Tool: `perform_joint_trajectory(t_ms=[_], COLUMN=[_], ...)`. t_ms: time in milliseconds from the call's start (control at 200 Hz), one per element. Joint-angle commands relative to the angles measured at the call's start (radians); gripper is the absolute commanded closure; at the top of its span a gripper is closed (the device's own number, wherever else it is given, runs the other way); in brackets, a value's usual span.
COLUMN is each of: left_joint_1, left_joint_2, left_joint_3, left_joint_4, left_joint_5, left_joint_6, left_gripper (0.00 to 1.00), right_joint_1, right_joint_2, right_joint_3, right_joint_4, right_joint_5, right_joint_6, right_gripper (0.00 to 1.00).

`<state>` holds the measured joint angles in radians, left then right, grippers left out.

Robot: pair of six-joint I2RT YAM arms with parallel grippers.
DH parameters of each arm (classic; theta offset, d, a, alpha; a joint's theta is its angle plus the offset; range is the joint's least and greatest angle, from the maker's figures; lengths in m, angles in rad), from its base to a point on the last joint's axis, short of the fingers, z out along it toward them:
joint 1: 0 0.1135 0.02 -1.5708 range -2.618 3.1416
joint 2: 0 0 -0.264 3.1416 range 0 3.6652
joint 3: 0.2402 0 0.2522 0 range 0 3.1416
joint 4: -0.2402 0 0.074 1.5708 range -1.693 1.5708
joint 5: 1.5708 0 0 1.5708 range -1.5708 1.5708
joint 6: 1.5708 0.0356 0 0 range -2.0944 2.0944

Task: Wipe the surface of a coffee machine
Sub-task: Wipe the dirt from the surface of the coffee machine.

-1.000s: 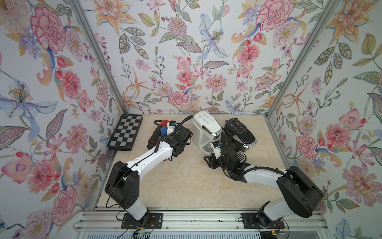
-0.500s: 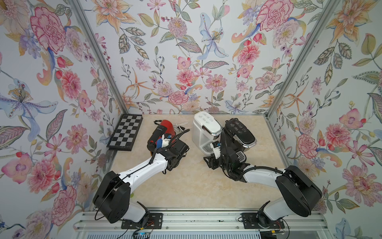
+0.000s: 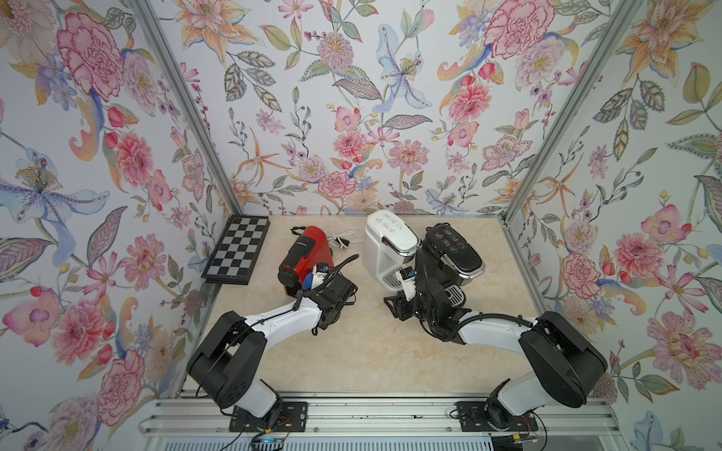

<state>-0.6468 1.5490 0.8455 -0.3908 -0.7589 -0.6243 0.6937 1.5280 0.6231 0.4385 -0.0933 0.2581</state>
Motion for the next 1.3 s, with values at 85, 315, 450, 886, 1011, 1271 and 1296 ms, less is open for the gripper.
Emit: perform_joint_trajectory(t_ms=[85,315,450,886,1011,1271,1296], left_joint_1=[0.014,0.037,0.052,0.182,0.194,0.194,0.195], left_joint_2=[-0.001,-0.068,-0.101,-0.048,-0.021,0.069,0.076], left_joint_3=[0.084,0.187,0.219,0.177,0.157,0.148,0.147], left_joint_4=[0.034,0.017,0.024,0.150,0.204,0.257,0.261], left_joint_5=[0.009,-0.006,-0.010,0.173,0.240,0.280,0.280], left_joint_6=[0.041,0.110,0.141,0.155,0.147,0.137,0.137], left_gripper=[1.00,1.00,1.00,0.99,0.99,0.99,0.99], right_joint_1=[0.005,0.005,0.005,0.007,0.007,0.006,0.007], right_joint_2=[-0.003,0.006,0.015,0.030,0.021,0.019,0.018], right_joint_3=[0.023,0.024,0.030,0.033,0.030,0.030,0.030], right_joint_4=[0.005,0.006,0.005,0.010,0.008,0.008,0.007], right_joint_5=[0.003,0.001,-0.005,-0.008,-0.001,-0.004,-0.003], right_joint_6=[0.001,0.002,0.004,0.007,0.004,0.004,0.004], right_gripper=[0.40,0.40,0.40,0.40,0.40,0.40,0.40])
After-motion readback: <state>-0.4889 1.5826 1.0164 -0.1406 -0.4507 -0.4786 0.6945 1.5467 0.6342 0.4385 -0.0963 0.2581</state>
